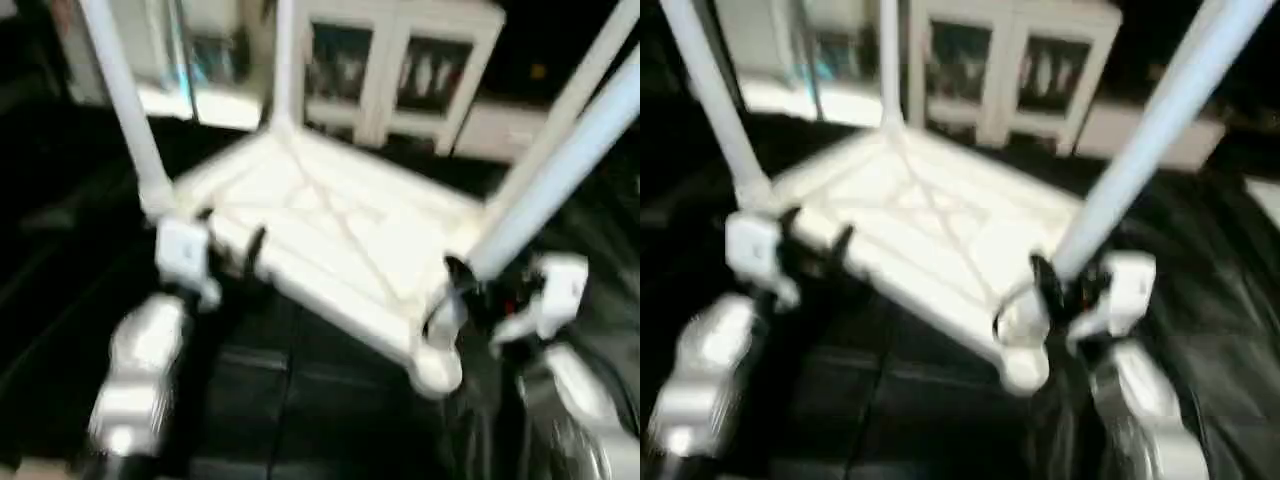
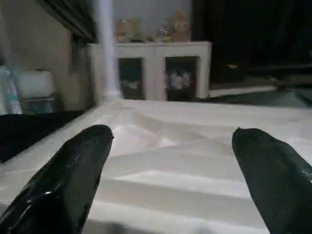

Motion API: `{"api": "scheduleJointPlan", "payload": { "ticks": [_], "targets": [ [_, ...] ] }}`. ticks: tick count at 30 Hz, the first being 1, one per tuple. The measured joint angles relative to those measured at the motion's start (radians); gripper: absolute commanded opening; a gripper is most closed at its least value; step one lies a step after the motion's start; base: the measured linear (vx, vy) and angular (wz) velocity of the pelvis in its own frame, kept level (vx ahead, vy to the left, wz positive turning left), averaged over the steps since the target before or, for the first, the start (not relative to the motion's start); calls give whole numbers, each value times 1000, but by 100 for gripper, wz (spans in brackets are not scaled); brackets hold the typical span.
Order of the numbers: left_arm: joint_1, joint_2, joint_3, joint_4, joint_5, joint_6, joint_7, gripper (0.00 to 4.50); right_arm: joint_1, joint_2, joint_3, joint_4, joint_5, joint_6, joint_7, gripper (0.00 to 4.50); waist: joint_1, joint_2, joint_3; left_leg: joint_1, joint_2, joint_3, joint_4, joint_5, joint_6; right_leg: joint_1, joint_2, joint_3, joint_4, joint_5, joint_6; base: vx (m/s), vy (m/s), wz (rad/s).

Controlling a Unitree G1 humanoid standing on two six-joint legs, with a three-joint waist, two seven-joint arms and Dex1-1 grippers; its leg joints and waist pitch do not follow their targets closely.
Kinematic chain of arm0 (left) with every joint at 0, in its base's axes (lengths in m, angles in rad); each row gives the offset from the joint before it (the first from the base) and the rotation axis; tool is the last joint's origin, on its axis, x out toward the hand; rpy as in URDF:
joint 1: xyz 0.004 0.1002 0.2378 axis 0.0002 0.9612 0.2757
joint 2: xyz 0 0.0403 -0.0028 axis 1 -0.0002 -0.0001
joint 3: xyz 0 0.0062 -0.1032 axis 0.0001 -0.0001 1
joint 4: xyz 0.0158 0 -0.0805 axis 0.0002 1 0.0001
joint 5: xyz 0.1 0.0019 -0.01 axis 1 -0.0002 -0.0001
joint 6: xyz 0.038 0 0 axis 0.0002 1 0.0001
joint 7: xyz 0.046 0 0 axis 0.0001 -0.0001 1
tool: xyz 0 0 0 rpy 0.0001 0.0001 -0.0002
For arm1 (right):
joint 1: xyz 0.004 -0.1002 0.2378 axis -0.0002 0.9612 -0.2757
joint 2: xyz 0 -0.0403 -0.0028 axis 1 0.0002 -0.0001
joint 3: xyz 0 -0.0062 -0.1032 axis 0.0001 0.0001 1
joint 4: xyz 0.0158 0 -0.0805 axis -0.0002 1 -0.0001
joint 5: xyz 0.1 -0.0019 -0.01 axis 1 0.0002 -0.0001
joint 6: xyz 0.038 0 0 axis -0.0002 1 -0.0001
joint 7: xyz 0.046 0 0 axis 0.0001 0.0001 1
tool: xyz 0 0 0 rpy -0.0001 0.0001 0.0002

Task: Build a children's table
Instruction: Pick table leg

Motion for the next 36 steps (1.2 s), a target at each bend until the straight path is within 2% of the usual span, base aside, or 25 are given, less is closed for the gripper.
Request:
{"api": "scheduleJointPlan", "payload": {
  "ticks": [1,2,3,4,5,6,7,8,10,11,14,16,17,19,21,23,26,30,33,36],
  "targets": [
    [-3,-5,-8,-3,4,0,7,450,-9,0,0,4,0,0,0,188,-7,1,0,-5,1,-17,-1,5,0,-3,-2,11,15,-2,4,0,0,0],
    [-8,-15,-11,-3,8,10,22,450,-20,-8,1,16,-1,0,2,188,-12,-1,-2,-9,3,-37,-4,15,-3,-4,-2,27,20,-3,6,0,0,0],
    [-15,-18,-14,-3,17,18,40,450,-27,-23,0,25,-1,0,4,188,-13,-5,-4,-12,6,-48,-9,21,-9,-4,-4,33,12,-3,5,-40,-119,-7],
    [-20,-18,-18,-3,30,20,54,450,-36,-38,-2,32,-3,0,13,188,-13,-13,-7,-16,8,-50,-13,25,-7,-4,-11,41,-3,-2,2,-54,-176,-3],
    [-24,-14,-21,-4,57,22,72,450,-61,-64,-4,45,-5,1,30,188,-14,-26,-11,-25,9,-49,-14,33,-7,1,-18,51,-26,-12,48,-54,-176,-3],
    [-24,-12,-28,-3,76,24,79,450,-74,-80,-11,54,-5,1,39,188,-10,-30,-11,-37,11,-51,-13,40,13,-4,-14,47,-23,-9,55,-63,-207,0],
    [-24,-13,-43,-1,88,29,81,450,-77,-95,-20,65,-7,1,45,188,1,-33,-9,-34,12,-50,-20,42,32,-5,-14,45,-23,-7,50,-75,-186,-4],
    [-24,-12,-67,0,101,28,77,450,-88,-112,-30,83,-11,1,54,188,18,-39,-6,-26,15,-47,-36,46,25,-7,-10,44,-23,-2,45,-75,-186,-4],
    [-25,2,-76,5,106,17,59,450,-108,-124,-35,107,-15,1,71,188,29,-36,-5,-18,30,-47,-53,72,-21,-8,2,42,-24,-1,42,-73,-123,-6],
    [-27,46,-90,12,87,-8,-15,450,-118,-136,-34,123,-13,1,94,188,35,-36,-4,-16,35,-46,-60,80,-42,-9,4,38,-24,2,38,-69,-100,-3],
    [-28,126,-122,18,23,-26,-208,450,-136,-172,-35,154,-1,2,151,188,49,-33,-2,-17,45,-37,-61,89,-58,-13,4,33,-25,9,35,-57,-27,5],
    [-33,160,-149,28,-15,-25,-326,450,-137,-188,-29,156,23,8,207,188,65,-32,-1,-16,47,-29,-61,91,-60,-13,1,33,-25,15,29,0,0,0],
    [-57,192,-180,47,-41,-23,-424,450,-138,-213,-22,156,54,23,267,188,76,-32,1,-16,49,-23,-60,91,-59,-13,-1,33,-25,17,30,0,0,0],
    [-111,233,-220,85,-61,-17,-559,450,-138,-247,-13,155,92,46,351,188,84,-33,2,-16,53,-15,-59,93,-58,-12,-2,34,-26,19,32,0,0,0],
    [-171,254,-254,125,-69,-11,-661,450,-134,-269,-7,155,118,59,413,188,90,-34,2,-15,55,-10,-58,93,-58,-10,-3,35,-30,23,32,0,0,0],
    [-261,252,-306,222,-34,-29,-729,450,-125,-293,6,154,126,75,462,188,96,-33,3,-15,55,-9,-58,94,-57,-8,-3,36,-34,28,33,0,0,0],
    [-336,221,-336,310,7,-62,-758,450,-118,-291,23,153,126,77,477,188,95,-32,4,-16,56,-6,-58,93,-57,-7,-3,36,-40,33,34,0,0,0],
    [-405,174,-378,426,40,-95,-779,450,-115,-254,19,155,121,66,420,188,94,-27,7,-16,57,-5,-59,93,-57,-9,-3,37,-40,33,34,0,0,0],
    [-451,155,-396,516,46,-121,-807,450,-115,-234,-18,156,128,64,383,188,96,-22,9,-17,58,-5,-59,94,-57,-10,-2,37,-40,33,34,0,0,0],
    [-498,142,-410,611,61,-147,-834,450,-103,-207,-55,140,177,77,360,188,97,-16,9,-17,58,-4,-59,93,-57,-10,-2,37,-40,33,34,0,0,0]
  ]
}}
